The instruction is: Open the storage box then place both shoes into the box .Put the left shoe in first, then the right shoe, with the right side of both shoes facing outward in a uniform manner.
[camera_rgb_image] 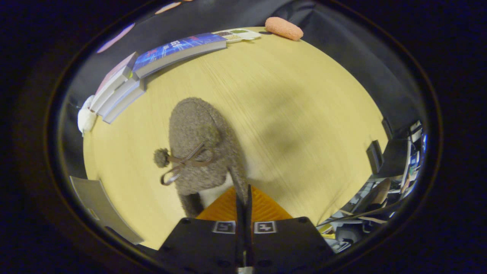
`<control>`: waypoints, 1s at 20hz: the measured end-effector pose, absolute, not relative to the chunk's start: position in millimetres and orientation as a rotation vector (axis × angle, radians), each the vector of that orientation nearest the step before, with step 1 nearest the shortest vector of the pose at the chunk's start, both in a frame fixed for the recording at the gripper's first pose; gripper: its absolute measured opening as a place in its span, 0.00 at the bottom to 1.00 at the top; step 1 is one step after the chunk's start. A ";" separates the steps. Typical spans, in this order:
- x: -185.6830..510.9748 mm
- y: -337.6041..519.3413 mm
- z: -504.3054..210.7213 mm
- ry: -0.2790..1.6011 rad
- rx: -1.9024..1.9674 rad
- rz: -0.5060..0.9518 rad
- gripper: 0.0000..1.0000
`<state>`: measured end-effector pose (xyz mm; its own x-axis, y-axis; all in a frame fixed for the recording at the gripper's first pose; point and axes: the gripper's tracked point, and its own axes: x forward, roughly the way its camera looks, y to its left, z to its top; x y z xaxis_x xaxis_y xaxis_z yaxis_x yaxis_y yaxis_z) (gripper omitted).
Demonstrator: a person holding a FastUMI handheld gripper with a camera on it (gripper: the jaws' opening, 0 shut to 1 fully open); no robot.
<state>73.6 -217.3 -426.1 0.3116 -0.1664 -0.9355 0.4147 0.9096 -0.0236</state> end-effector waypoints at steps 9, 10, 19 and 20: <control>64.8 -207.7 -401.8 1.155 0.020 -0.501 0.04; 60.5 -206.2 -394.1 1.149 -0.022 -0.511 0.03; 20.1 -161.4 -276.5 0.976 -0.384 -0.576 0.03; 19.2 -148.6 -259.3 0.950 -0.404 -0.578 0.03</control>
<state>19.2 -148.6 -259.3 0.4503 -0.6228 -0.6398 0.2821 0.7791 -0.5599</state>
